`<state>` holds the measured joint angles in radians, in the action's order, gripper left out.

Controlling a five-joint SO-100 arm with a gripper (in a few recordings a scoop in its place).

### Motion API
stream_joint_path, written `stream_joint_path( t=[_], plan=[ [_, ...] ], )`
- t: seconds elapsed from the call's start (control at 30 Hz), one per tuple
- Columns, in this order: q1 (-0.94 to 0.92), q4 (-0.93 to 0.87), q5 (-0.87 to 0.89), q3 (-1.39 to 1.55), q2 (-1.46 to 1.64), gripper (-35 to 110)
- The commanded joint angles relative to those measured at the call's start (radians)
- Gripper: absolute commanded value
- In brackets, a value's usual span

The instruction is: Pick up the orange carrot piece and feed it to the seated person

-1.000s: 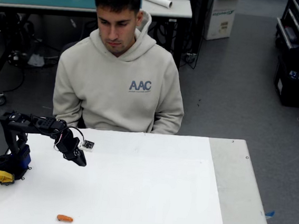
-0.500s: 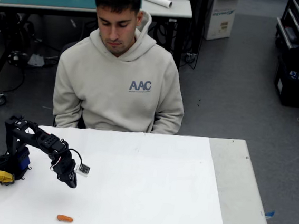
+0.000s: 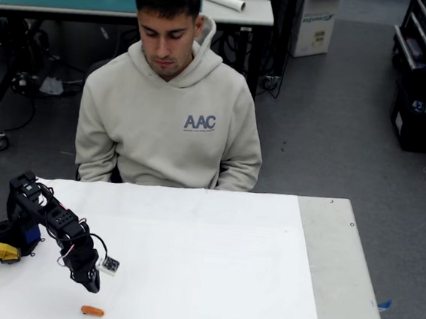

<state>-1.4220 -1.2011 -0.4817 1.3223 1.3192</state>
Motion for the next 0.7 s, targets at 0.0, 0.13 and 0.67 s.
stream_joint_path(
  t=[0.0, 0.13, 0.67],
  plan=[
    [-0.04, 0.012, -0.032, -0.12, 0.005, -3],
    [-0.066, 0.012, -0.069, -0.138, -0.023, -3],
    [-0.066, 0.012, -0.117, -0.121, -0.048, 9]
  ],
)
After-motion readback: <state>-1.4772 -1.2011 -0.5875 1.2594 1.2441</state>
